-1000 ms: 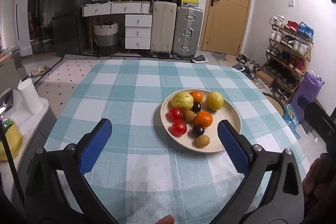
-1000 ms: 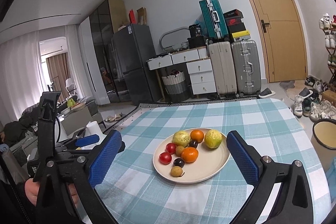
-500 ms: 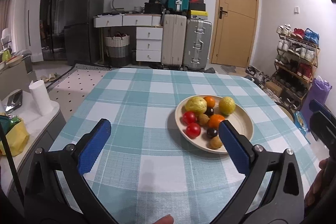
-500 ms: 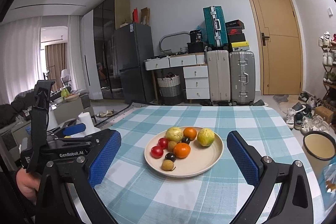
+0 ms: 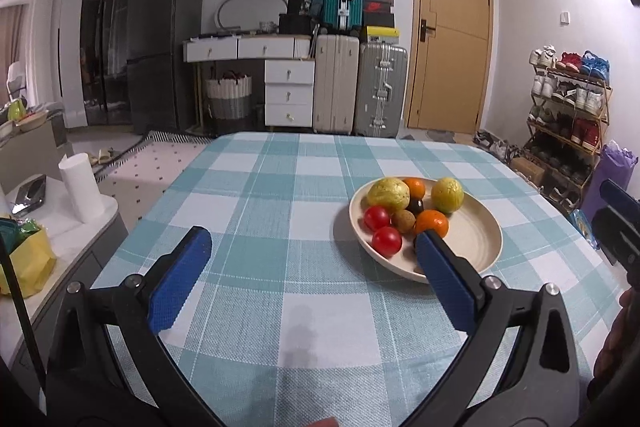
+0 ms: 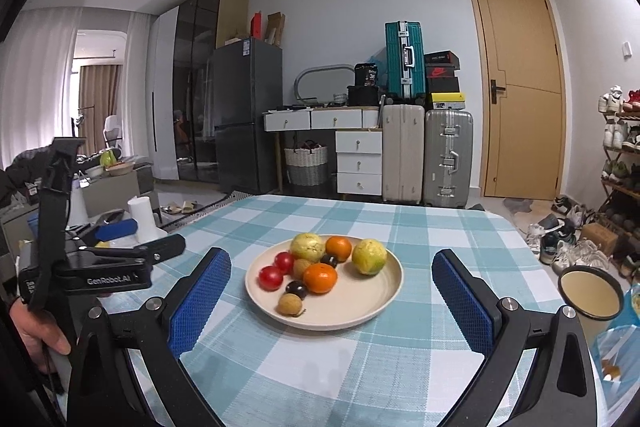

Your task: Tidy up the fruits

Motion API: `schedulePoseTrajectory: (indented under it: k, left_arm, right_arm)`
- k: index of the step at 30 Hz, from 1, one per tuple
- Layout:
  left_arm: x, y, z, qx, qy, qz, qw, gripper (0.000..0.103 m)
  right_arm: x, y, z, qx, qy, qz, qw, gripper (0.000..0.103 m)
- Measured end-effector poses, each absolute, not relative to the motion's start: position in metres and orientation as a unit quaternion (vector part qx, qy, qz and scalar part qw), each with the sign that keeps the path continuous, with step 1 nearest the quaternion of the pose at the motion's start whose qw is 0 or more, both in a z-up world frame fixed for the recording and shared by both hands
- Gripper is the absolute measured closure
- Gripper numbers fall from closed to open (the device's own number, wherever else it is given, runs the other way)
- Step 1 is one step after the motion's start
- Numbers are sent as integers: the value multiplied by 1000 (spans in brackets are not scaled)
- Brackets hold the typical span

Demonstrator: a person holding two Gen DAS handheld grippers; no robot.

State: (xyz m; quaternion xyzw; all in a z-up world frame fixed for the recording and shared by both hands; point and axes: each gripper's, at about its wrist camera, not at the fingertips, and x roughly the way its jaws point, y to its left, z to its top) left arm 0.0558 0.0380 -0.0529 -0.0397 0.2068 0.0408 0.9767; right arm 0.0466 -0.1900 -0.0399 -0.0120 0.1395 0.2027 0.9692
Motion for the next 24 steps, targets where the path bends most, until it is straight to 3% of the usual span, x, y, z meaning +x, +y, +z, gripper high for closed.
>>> schedulePoseTrajectory:
  k: [14, 24]
  left_arm:
    - [48, 25, -63, -15, 148, 52, 988, 1]
    - [52, 25, -68, -14, 149, 46, 988, 1]
  right_arm:
    - [54, -186, -55, -28, 162, 184, 969, 0]
    - [54, -187, -55, -26, 162, 181, 970, 0]
